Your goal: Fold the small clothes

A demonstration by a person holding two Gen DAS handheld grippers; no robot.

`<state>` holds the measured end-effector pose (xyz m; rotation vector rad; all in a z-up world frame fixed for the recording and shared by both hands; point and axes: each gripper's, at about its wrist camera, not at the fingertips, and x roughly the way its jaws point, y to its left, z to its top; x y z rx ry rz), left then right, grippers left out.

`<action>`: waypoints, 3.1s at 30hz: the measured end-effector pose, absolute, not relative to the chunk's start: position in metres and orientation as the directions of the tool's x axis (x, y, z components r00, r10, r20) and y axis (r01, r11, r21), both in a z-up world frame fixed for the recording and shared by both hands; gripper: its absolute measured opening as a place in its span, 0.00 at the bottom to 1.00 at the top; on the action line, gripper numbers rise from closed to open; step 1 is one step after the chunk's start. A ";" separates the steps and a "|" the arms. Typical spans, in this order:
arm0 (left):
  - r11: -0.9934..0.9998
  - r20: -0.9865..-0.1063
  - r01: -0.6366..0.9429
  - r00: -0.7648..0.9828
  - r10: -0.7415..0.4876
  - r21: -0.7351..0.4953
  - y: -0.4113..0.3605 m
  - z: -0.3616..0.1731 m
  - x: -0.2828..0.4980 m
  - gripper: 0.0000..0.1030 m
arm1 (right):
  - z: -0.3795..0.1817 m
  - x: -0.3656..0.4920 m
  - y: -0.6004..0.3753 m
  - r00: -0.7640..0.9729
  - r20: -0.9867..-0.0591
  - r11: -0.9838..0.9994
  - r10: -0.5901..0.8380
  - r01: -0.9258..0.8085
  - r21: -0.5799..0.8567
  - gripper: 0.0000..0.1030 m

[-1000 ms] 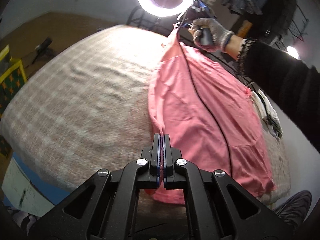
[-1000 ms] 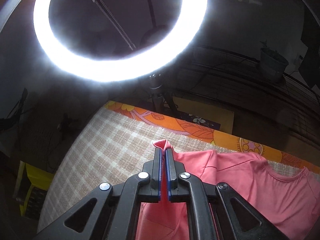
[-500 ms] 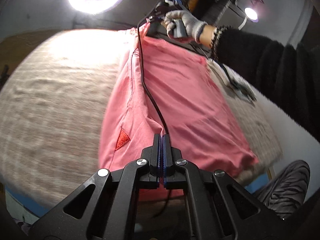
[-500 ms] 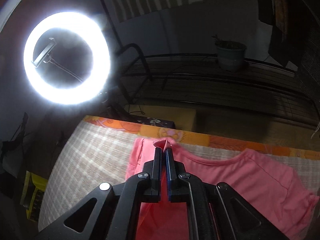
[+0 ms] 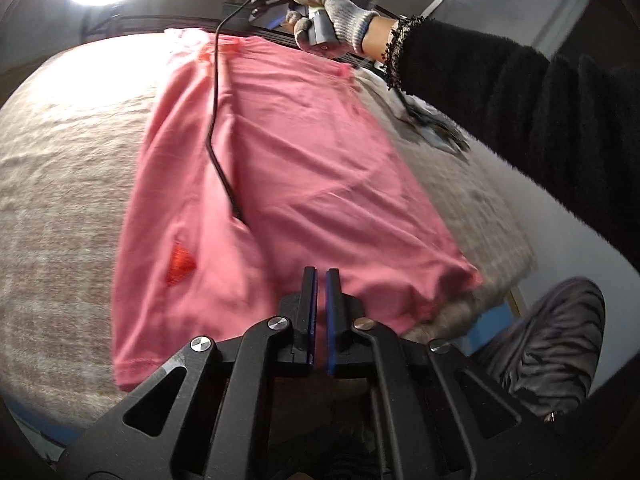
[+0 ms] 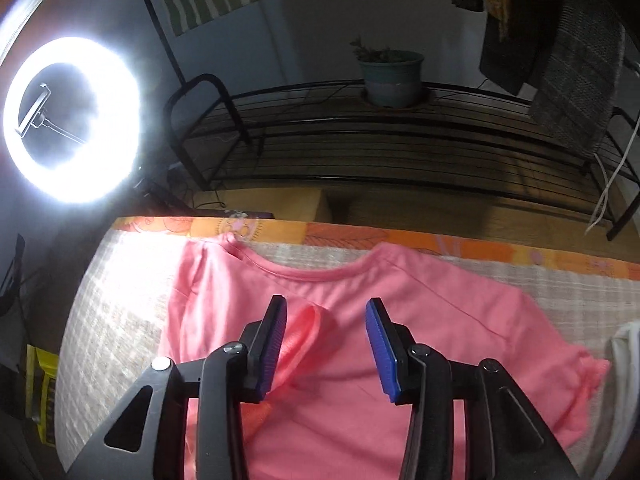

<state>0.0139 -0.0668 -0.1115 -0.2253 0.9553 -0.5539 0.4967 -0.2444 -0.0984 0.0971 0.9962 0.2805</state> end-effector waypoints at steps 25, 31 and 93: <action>0.933 -0.775 0.131 0.525 -0.352 -0.334 0.043 -0.111 -0.013 0.19 | -0.065 0.114 -0.302 0.351 -0.764 0.834 0.541 -0.345 0.431 0.44; 0.926 -0.818 0.097 0.442 -0.369 -0.366 0.043 -0.140 -0.003 0.19 | -0.128 0.072 -0.244 0.171 -0.828 0.808 0.534 -0.390 0.441 0.44; 0.921 -0.826 0.047 0.427 -0.368 -0.387 0.021 -0.154 0.017 0.32 | -0.169 0.047 -0.246 0.089 -0.803 0.781 0.590 -0.314 0.539 0.00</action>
